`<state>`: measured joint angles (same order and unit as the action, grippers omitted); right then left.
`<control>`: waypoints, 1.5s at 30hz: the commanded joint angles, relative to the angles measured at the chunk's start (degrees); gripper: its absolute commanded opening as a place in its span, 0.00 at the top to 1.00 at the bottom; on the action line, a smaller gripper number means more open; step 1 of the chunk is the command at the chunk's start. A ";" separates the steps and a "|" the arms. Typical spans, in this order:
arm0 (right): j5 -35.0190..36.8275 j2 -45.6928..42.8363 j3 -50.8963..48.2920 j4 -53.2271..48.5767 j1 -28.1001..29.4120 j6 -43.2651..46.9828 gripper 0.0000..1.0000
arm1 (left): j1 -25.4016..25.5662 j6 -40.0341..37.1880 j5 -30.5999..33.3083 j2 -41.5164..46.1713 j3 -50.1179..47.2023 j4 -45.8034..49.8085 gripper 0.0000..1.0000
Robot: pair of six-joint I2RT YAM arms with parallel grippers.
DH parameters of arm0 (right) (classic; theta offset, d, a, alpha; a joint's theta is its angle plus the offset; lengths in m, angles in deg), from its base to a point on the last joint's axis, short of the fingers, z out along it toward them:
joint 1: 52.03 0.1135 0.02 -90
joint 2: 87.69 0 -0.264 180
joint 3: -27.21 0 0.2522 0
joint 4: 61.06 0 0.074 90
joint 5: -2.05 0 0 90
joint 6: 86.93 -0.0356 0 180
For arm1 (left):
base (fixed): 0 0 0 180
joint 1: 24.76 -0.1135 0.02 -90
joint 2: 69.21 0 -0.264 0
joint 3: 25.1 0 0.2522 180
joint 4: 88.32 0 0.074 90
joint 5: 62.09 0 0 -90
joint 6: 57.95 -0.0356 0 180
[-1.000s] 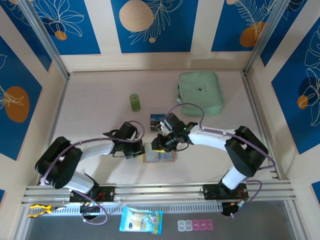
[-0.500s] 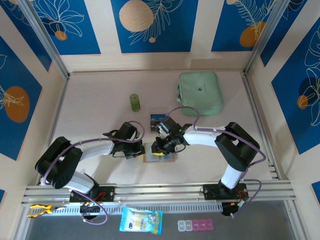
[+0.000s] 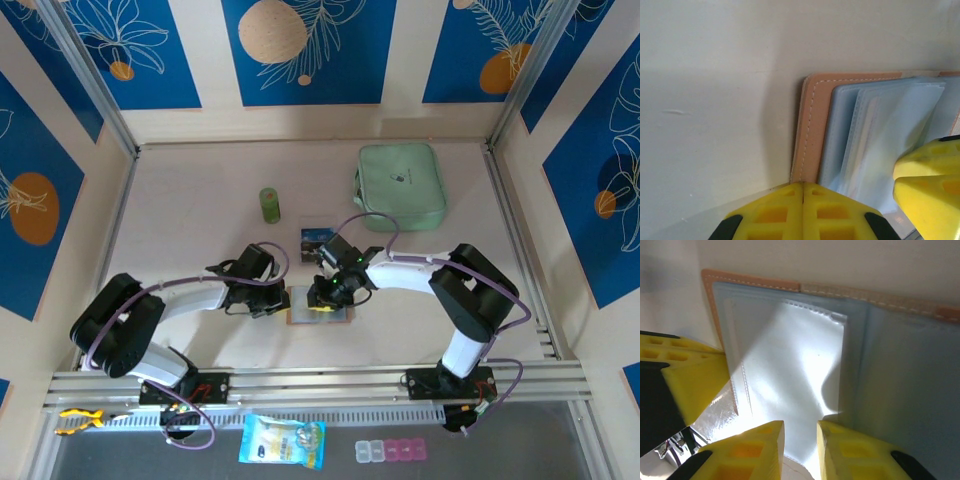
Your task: Take the credit cards out of the card holder
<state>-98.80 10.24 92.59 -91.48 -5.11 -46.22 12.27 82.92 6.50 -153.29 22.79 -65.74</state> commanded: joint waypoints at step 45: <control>-12.97 -0.64 -15.70 19.57 -8.49 -3.69 0.80 | 5.10 6.20 -1.93 -3.04 5.95 -4.43 0.72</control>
<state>-112.22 7.99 78.93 -71.42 -13.18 -48.72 16.88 88.16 5.45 -155.34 27.64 -68.87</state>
